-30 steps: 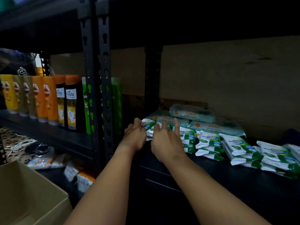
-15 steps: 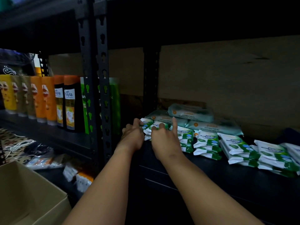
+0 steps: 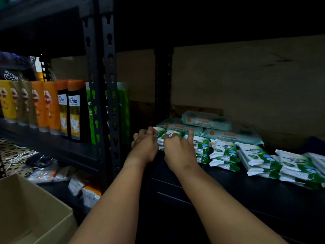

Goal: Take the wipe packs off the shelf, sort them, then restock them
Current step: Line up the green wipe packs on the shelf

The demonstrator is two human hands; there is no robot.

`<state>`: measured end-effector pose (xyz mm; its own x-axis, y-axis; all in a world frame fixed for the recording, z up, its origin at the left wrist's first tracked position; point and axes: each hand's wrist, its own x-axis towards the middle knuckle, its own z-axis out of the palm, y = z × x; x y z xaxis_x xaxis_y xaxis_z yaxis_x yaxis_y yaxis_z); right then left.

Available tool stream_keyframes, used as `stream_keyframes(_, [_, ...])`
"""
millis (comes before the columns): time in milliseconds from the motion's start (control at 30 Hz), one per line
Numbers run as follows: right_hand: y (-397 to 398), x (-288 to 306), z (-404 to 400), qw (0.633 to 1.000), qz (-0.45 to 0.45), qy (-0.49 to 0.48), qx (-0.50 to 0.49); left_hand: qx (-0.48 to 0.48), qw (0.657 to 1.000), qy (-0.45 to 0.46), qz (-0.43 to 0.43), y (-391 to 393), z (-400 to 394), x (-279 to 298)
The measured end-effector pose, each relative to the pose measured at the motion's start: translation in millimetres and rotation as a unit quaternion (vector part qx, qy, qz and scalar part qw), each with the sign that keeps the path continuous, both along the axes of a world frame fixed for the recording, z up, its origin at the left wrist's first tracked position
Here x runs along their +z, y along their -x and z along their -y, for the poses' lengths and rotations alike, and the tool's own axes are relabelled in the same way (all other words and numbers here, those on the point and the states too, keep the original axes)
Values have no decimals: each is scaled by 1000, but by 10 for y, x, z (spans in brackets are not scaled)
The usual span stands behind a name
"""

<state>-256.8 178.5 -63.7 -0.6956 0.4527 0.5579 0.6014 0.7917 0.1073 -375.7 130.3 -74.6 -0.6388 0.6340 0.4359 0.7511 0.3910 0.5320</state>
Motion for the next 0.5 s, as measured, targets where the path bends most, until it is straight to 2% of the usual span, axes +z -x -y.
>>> stream_keyframes(500, [-35, -12, -8, 1000, 3, 8, 2, -12, 1000, -9, 17, -5, 10, -3])
